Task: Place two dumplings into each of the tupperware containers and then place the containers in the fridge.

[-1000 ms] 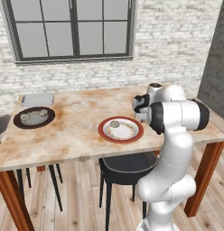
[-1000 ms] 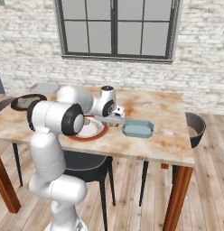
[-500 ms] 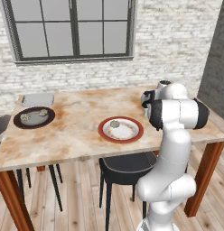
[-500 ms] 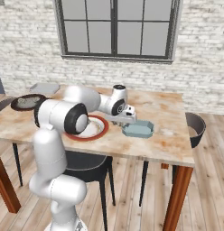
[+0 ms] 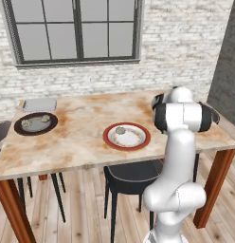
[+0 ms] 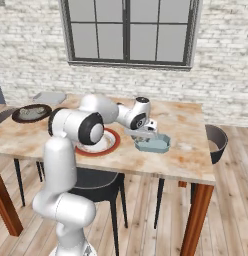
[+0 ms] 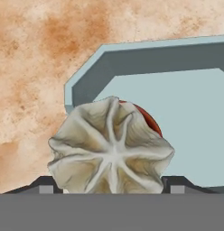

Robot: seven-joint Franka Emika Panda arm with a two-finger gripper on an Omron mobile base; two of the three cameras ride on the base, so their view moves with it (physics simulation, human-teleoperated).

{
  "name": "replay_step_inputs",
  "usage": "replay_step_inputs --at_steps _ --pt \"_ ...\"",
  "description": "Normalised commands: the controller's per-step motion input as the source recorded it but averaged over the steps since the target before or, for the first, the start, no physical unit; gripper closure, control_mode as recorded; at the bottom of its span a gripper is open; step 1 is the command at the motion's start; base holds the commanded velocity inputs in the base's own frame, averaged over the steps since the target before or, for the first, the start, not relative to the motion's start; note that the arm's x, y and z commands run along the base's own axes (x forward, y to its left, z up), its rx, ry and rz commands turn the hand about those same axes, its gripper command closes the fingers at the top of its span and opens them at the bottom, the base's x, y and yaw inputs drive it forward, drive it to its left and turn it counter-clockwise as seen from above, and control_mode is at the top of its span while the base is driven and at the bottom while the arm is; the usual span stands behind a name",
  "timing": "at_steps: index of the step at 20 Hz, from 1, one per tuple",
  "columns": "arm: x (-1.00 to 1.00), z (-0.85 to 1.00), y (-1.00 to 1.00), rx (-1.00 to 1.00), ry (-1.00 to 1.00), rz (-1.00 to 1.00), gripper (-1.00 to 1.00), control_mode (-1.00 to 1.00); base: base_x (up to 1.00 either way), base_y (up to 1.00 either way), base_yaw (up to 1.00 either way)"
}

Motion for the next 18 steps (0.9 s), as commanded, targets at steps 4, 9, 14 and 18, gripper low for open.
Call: replay_step_inputs --at_steps 4,9,14,18 --pt "0.2 -0.06 -0.17 0.03 0.0 0.01 -1.0 -1.0 0.0 0.0 0.0" --pt "0.02 -0.19 -0.06 0.0 0.0 0.01 -1.0 -1.0 0.0 0.0 0.0" --pt "0.01 -0.19 0.0 0.0 0.0 0.0 -1.0 -1.0 0.0 0.0 0.0" --pt "0.16 0.08 0.0 0.0 0.0 0.0 -1.0 -1.0 0.0 0.0 0.0"
